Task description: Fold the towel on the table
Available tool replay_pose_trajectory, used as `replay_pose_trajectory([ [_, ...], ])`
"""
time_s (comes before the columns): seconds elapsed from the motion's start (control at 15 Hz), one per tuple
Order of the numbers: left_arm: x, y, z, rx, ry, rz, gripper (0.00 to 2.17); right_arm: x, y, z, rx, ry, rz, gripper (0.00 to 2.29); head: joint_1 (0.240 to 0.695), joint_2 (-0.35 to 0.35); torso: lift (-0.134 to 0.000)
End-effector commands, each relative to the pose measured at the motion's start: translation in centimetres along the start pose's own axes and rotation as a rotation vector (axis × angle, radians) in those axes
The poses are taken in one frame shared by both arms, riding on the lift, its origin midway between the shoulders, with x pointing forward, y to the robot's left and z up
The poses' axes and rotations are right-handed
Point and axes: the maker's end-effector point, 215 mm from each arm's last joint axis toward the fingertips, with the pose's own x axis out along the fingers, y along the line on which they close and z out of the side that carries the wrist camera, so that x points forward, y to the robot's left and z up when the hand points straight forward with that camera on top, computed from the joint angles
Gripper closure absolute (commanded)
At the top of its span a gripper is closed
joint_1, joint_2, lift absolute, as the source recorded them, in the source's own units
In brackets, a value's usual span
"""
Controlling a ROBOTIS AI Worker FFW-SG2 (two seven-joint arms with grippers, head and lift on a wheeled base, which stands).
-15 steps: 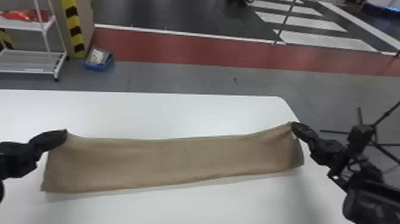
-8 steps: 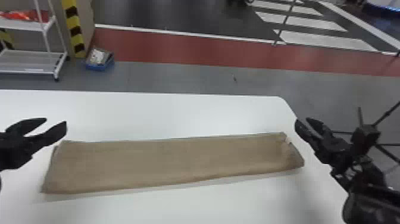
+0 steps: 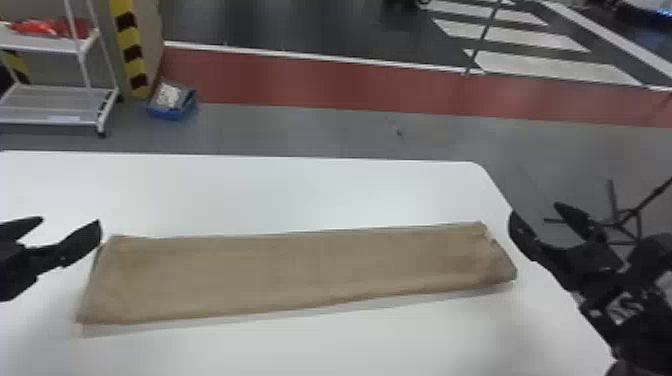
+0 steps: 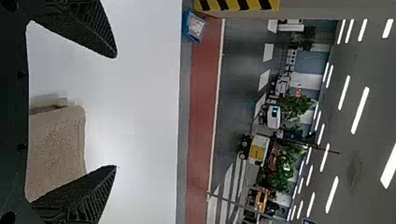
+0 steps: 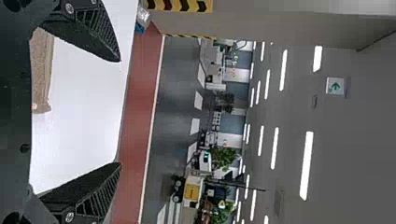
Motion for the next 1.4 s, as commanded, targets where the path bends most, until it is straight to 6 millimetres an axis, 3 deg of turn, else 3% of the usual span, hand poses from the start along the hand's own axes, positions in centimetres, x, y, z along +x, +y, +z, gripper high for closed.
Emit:
replay_pose_trajectory([
  [0.0, -0.2, -0.2, -1.8, -0.031, 0.044, -0.004, 0.03, -0.6, 3.3, 1.0, 0.019, -0.024, 0.051, 0.06, 0.695, -0.215, -0.108],
  [0.33, -1.2, -3.1, -1.2, 0.011, -0.090, 0.001, 0.03, -2.3, 11.1, -0.7, 0.147, -0.004, 0.120, 0.07, 0.695, -0.155, -0.108],
  [0.53, -1.3, -6.2, 1.0, 0.067, -0.216, 0.013, 0.03, -3.1, 15.3, -1.3, 0.200, 0.059, 0.166, 0.07, 0.695, -0.128, -0.108],
  [0.73, -0.6, -8.3, 0.9, 0.076, -0.249, 0.041, 0.03, -3.5, 18.8, -0.6, 0.214, 0.073, 0.177, 0.07, 0.695, -0.117, -0.108],
  [0.93, -1.0, -11.0, 2.0, 0.081, -0.319, 0.027, 0.03, -3.2, 22.9, 1.6, 0.165, 0.026, 0.209, 0.07, 0.695, -0.104, -0.108],
  [1.13, -2.0, -12.5, 3.1, 0.117, -0.385, 0.063, 0.03, -3.4, 25.9, 3.4, 0.149, -0.003, 0.201, 0.07, 0.695, -0.082, -0.108],
  [1.33, -2.5, -13.2, 4.1, 0.139, -0.432, 0.087, 0.03, -3.2, 25.8, 3.2, 0.168, 0.014, 0.144, 0.07, 0.695, -0.063, -0.108],
])
